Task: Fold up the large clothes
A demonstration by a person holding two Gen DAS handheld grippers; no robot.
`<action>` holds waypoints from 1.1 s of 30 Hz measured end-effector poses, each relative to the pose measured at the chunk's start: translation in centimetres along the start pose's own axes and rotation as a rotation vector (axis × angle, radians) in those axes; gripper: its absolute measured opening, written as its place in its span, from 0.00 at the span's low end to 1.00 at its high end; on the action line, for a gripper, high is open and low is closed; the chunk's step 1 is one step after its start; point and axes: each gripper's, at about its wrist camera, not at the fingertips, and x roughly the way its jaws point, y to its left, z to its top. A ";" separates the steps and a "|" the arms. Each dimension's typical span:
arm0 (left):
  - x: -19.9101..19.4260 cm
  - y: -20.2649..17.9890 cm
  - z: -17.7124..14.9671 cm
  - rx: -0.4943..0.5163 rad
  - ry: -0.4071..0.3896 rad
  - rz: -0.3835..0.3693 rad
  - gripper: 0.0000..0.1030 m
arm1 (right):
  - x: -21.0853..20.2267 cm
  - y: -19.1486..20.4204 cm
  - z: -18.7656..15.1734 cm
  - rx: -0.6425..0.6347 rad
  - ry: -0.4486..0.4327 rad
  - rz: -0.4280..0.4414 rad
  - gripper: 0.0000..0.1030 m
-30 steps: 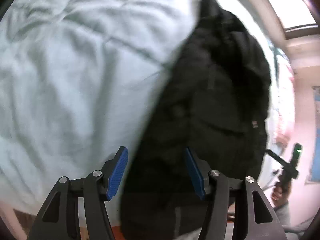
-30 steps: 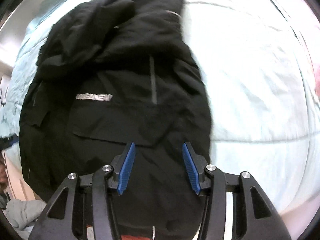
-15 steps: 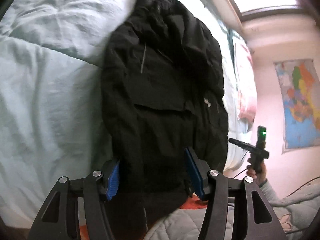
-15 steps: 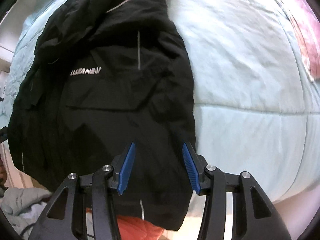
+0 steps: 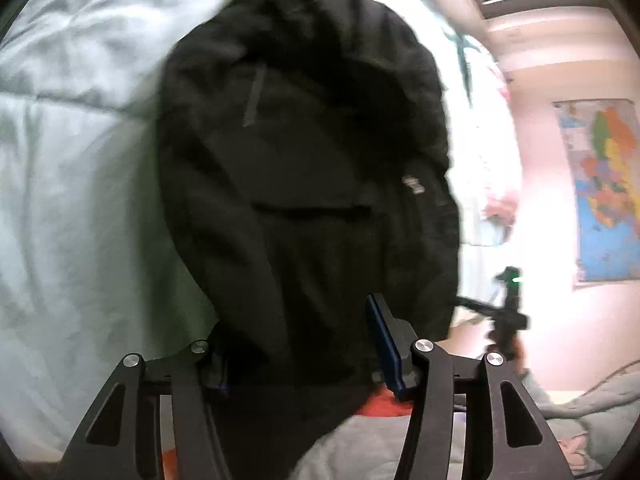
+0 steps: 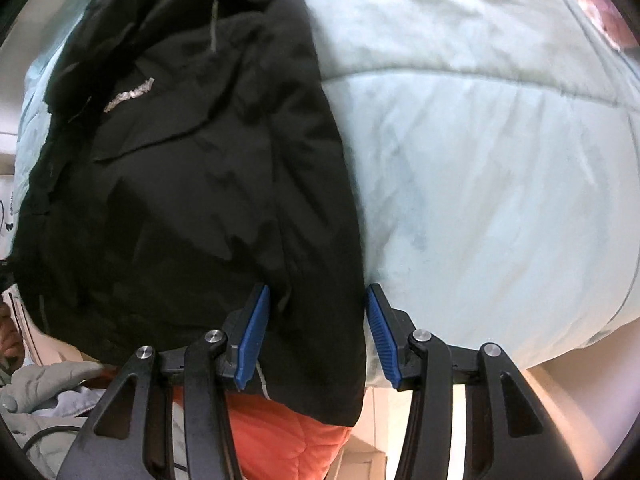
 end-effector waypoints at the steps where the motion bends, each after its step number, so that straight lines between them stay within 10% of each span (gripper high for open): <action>1: -0.2 -0.1 0.3 0.005 0.002 -0.010 0.55 | 0.2 -0.6 -0.4 0.014 0.001 0.015 0.51; 10: 3.0 2.1 -1.4 0.048 0.167 0.165 0.52 | 0.7 -2.7 -3.1 0.026 0.051 0.109 0.51; 14: 1.8 -0.3 -0.8 0.072 0.100 0.068 0.34 | -2.1 -0.8 -4.0 -0.060 -0.010 0.176 0.29; 18: 0.5 0.0 0.1 0.022 0.054 -0.050 0.34 | -3.7 -1.1 -4.3 -0.075 -0.026 0.230 0.29; 23: 3.1 1.6 -1.8 0.021 0.189 0.096 0.34 | -1.8 -2.3 -5.2 -0.052 0.030 0.218 0.33; 29: 2.9 2.5 -2.3 -0.037 0.172 0.138 0.32 | 1.8 -3.4 -5.3 0.015 0.105 0.262 0.47; 33: 0.7 0.4 -1.0 0.001 0.064 0.143 0.11 | -0.6 -3.6 -4.1 0.053 0.027 0.324 0.19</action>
